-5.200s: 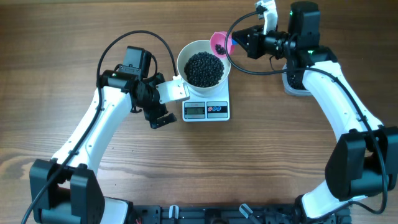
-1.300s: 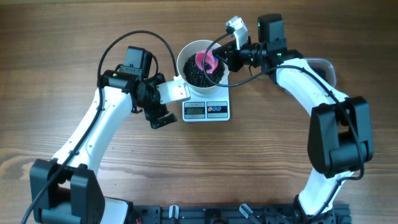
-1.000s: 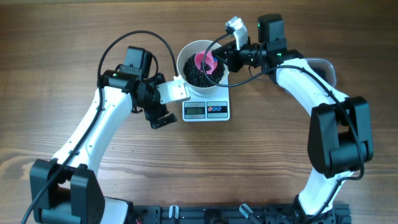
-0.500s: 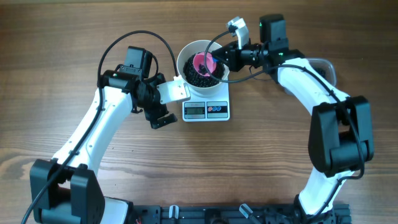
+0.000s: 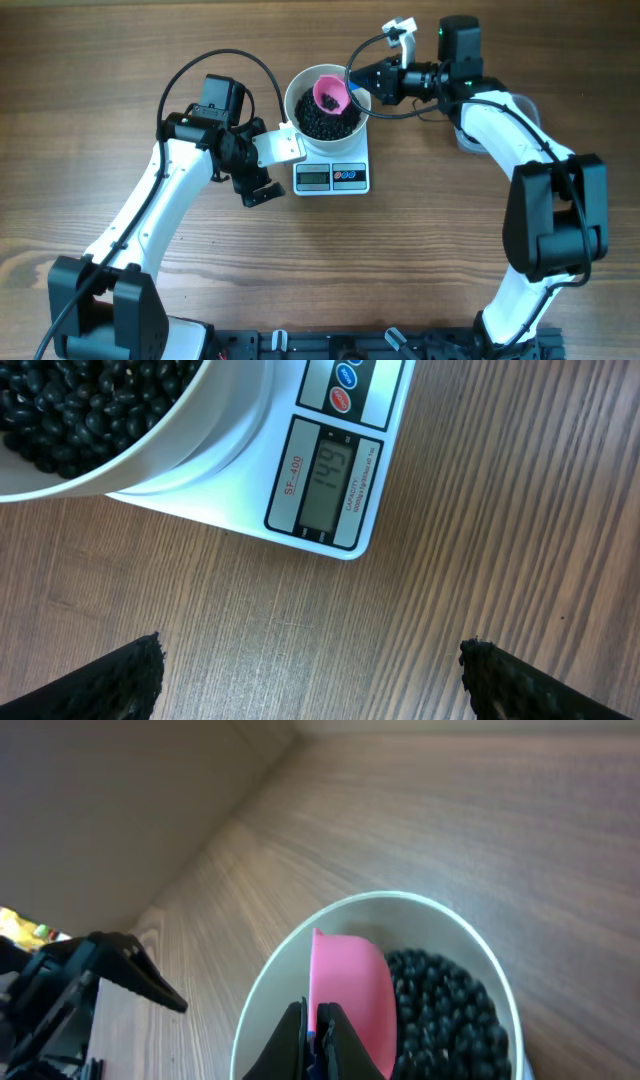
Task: Scoop item into bowl and weigh 150g on scale
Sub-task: 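Lower the pink scoop into the white bowl and scoop beans out, then carry the scoop back to the tub and dump the beans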
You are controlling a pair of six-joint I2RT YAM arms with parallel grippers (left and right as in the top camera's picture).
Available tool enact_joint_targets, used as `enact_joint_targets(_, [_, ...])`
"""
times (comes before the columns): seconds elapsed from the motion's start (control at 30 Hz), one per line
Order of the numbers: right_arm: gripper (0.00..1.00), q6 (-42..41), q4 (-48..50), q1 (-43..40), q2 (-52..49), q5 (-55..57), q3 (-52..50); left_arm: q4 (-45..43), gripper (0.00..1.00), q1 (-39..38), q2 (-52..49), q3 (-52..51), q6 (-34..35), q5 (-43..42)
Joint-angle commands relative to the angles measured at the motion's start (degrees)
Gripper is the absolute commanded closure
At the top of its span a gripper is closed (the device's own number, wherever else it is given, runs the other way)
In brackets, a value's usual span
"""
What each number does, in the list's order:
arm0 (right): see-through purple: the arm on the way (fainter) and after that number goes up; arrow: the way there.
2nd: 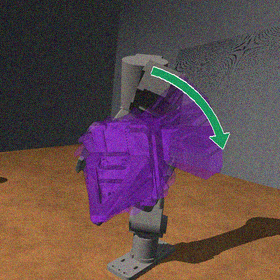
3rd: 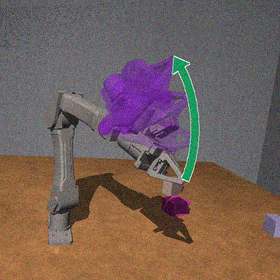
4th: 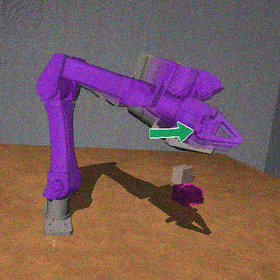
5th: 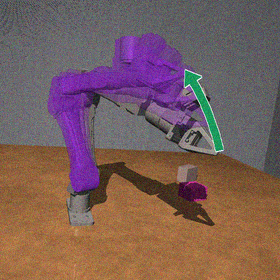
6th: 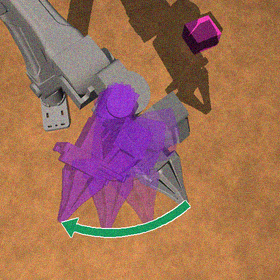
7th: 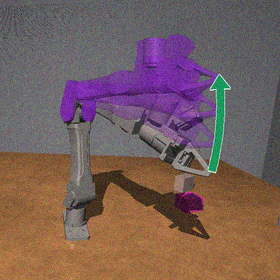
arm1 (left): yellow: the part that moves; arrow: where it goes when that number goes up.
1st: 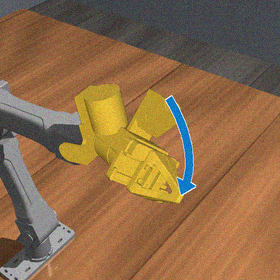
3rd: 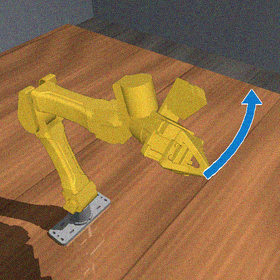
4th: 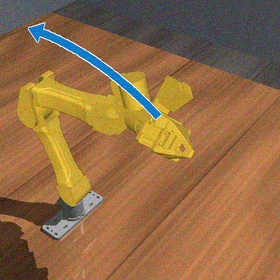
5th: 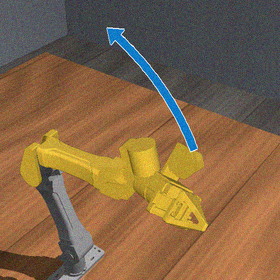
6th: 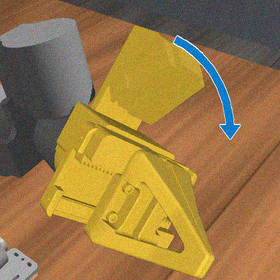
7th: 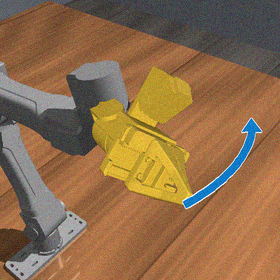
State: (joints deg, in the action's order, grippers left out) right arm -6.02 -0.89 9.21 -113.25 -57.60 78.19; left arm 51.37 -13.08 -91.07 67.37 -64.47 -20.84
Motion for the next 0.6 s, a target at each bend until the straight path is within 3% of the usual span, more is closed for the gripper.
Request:
enact_joint_targets(0.0, [0.96,-0.68,2.23,0.07,1.66,-2.49,0.98,0.04,0.0,-0.31,0.15,0.5,-1.11,-0.7])
enact_joint_targets(0.2, [0.96,-5.14,6.84,0.09,3.06,-2.49,0.98,0.04,0.0,-0.31,0.15,0.5,-1.11,-0.7])
enact_joint_targets(0.57, [0.96,-5.16,6.88,-0.22,4.13,-2.49,0.98,0.04,0.0,-0.31,0.15,0.5,-1.11,-0.72])
